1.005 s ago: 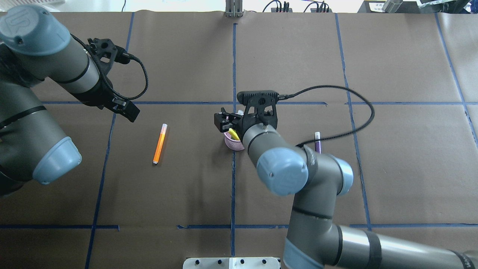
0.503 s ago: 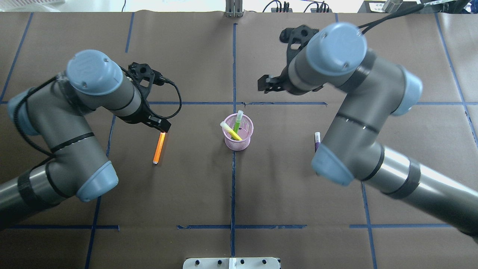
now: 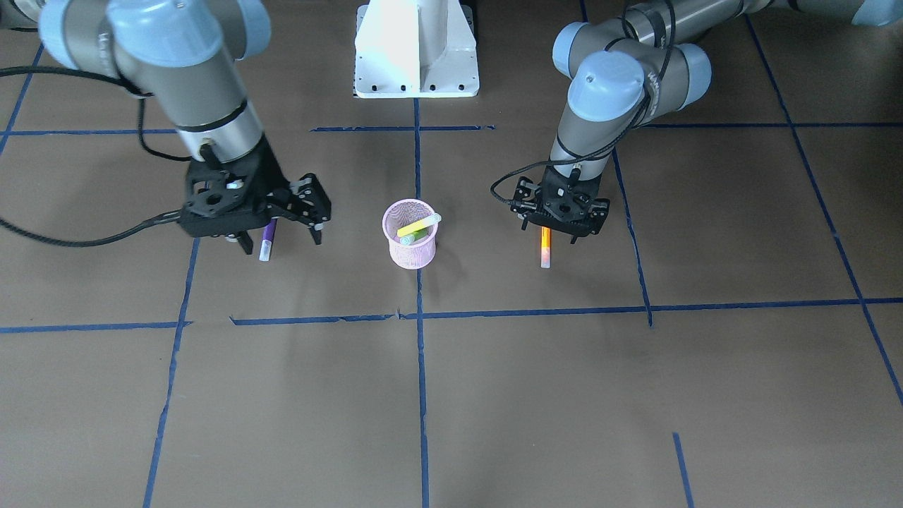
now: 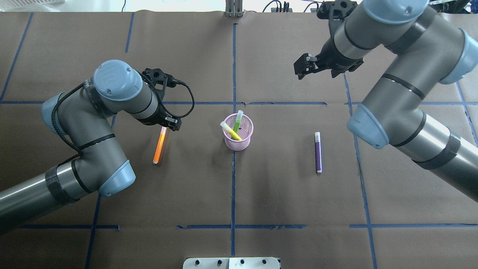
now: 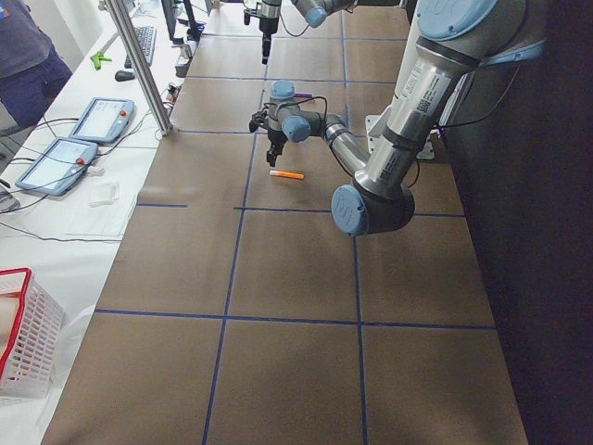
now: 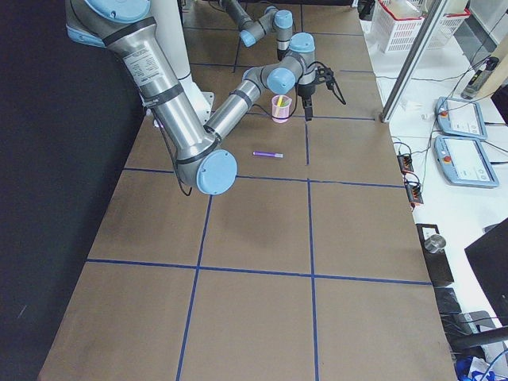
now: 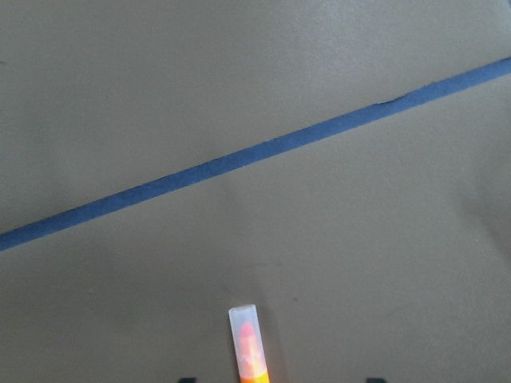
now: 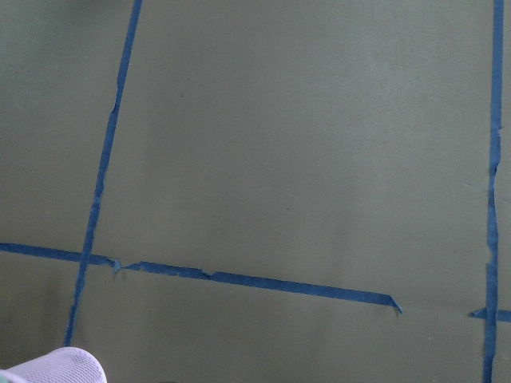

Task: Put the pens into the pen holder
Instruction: 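Raise the right gripper from the cup while the left descends to the orange marker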

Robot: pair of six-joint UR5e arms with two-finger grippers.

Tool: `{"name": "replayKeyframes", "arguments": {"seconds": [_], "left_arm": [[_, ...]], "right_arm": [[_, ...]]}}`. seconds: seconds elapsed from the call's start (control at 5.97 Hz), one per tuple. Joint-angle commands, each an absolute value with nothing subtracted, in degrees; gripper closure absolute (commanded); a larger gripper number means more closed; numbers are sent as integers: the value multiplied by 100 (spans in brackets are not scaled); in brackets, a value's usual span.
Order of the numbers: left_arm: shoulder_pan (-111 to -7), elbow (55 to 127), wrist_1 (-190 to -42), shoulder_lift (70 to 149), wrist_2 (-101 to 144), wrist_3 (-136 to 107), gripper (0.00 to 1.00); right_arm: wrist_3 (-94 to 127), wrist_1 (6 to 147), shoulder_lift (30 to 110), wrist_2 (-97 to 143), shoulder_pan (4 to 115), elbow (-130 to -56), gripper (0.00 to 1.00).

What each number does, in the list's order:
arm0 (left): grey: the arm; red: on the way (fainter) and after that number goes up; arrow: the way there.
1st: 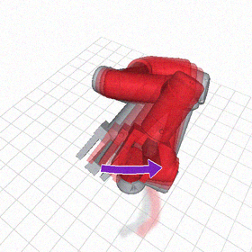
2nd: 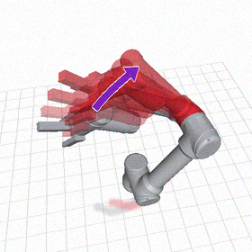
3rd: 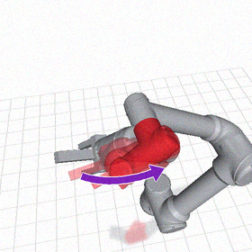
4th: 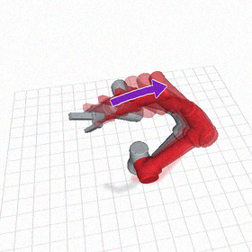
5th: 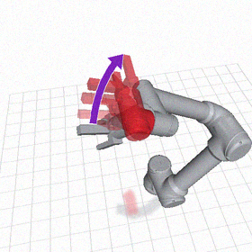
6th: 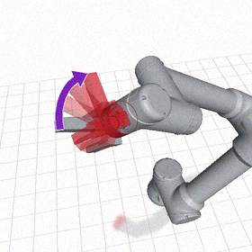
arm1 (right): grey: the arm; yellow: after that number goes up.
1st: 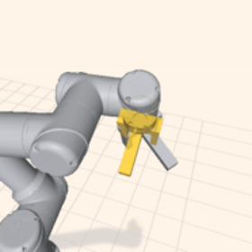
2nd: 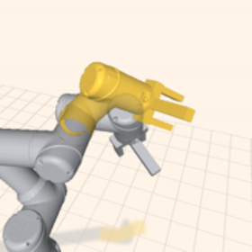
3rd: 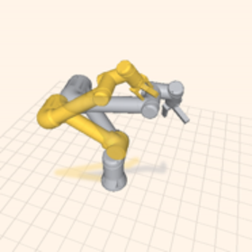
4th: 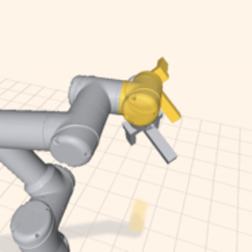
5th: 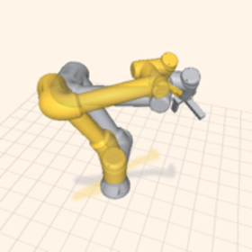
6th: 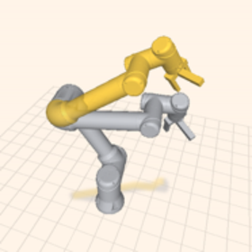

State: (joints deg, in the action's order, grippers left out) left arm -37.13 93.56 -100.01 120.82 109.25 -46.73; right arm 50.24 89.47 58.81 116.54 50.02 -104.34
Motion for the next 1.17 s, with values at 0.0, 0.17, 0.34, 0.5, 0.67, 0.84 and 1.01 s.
{"name": "replayKeyframes", "arguments": {"seconds": [0.0,0.17,0.34,0.5,0.67,0.84,1.01], "left_arm": [[-3709,9133,-10002,12111,10925,-4728,41],[-3674,8984,-10019,12120,10942,-5024,41],[-3648,8930,-10011,12120,10942,-5053,41],[-3613,8895,-10011,12120,10951,-5054,42],[-3586,8886,-10002,12120,10951,-5054,47],[-3551,8851,-10002,12120,10951,-5054,48],[-3542,8851,-9993,12120,10960,-5054,54]], "right_arm": [[4843,8921,6108,11812,5132,-10625,1],[4843,8930,6117,11830,5142,-10643,1],[4843,8930,6126,11830,5142,-10644,1],[4843,8938,6143,11821,5142,-10687,1],[4843,8938,6144,11821,5142,-10687,1],[4843,8947,6152,11821,5142,-10696,1],[4851,8947,6152,11821,5142,-10705,1]]}}
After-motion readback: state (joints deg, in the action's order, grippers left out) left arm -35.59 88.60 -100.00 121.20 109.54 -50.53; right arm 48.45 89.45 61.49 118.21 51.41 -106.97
